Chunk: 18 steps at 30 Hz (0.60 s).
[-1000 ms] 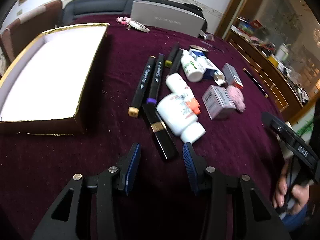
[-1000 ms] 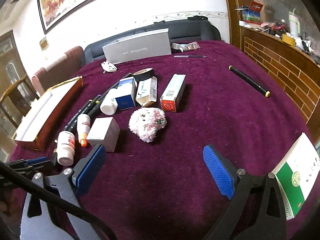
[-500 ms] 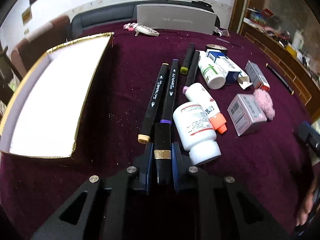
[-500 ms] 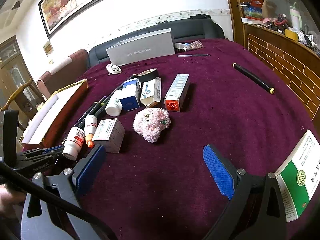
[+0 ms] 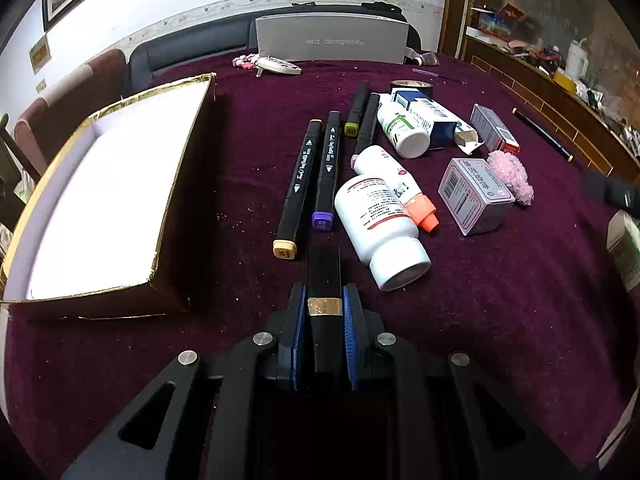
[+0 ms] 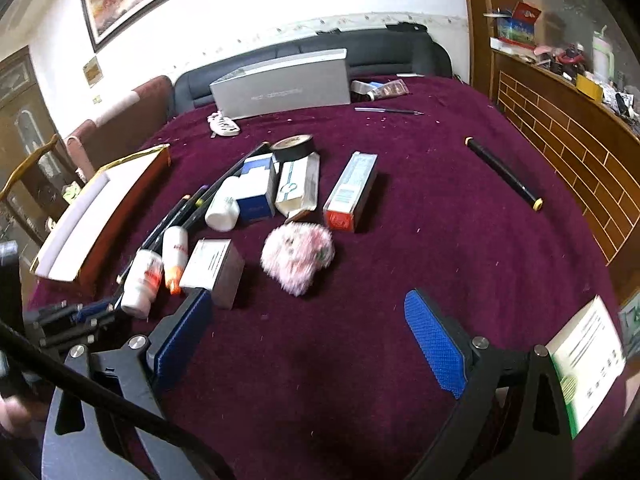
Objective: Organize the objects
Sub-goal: 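Grasp the pink pom-pom with the right gripper while the left gripper holds the lipstick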
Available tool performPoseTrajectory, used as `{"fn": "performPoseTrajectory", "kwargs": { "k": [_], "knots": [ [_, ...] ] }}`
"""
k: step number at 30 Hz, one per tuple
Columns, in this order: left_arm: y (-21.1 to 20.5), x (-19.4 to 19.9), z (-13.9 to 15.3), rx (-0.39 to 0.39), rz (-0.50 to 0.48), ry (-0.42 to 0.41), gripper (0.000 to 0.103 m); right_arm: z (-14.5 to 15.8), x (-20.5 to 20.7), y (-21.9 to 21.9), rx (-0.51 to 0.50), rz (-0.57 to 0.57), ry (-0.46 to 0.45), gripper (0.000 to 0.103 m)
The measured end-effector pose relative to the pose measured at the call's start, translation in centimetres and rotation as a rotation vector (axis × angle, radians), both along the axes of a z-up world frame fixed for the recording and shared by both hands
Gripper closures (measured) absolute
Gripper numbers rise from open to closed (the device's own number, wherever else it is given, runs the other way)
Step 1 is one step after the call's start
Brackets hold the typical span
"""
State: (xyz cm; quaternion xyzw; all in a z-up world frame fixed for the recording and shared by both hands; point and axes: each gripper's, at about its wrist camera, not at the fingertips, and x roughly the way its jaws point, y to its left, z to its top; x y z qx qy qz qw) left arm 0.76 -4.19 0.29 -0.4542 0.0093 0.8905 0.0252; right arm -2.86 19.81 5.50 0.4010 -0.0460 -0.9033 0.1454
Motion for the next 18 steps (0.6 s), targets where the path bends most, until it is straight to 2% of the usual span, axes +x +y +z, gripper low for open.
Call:
{"fn": "performPoseTrajectory", "kwargs": {
  "k": [2,4,6,9,11,12,13,14,18],
  "knots": [
    [0.2,0.0,0.0,-0.010,-0.001,0.001,0.088,0.2,-1.5,0.3,-0.050,-0.014,-0.048,0.012],
    [0.3,0.0,0.0,-0.019,-0.001,0.002,0.088,-0.1,-3.9,0.3,-0.111,-0.030,-0.123,0.022],
    [0.2,0.1,0.0,-0.012,0.000,0.001,0.088,-0.8,-5.3,-0.2,-0.131,-0.048,-0.166,0.033],
    [0.1,0.1,0.0,-0.004,-0.001,0.001,0.088,-2.4,-7.1,-1.4,-0.107,-0.073,-0.231,0.033],
    [0.1,0.1,0.0,-0.005,-0.001,0.001,0.088,-3.2,-7.6,-2.0,-0.088,-0.092,-0.243,0.033],
    [0.1,0.1,0.0,-0.005,-0.001,0.001,0.088,-3.8,-8.0,-2.5,-0.061,-0.098,-0.250,0.038],
    [0.1,0.1,0.0,-0.008,-0.002,0.001,0.088,-4.1,-8.1,-2.6,-0.063,-0.099,-0.252,0.049],
    [0.2,0.1,0.0,-0.012,-0.002,0.001,0.088,-4.6,-8.3,-3.0,-0.054,-0.098,-0.254,0.055],
    [0.2,0.1,0.0,-0.009,-0.002,0.002,0.088,-4.6,-8.0,-3.7,-0.009,-0.055,-0.216,0.064]
  ]
}}
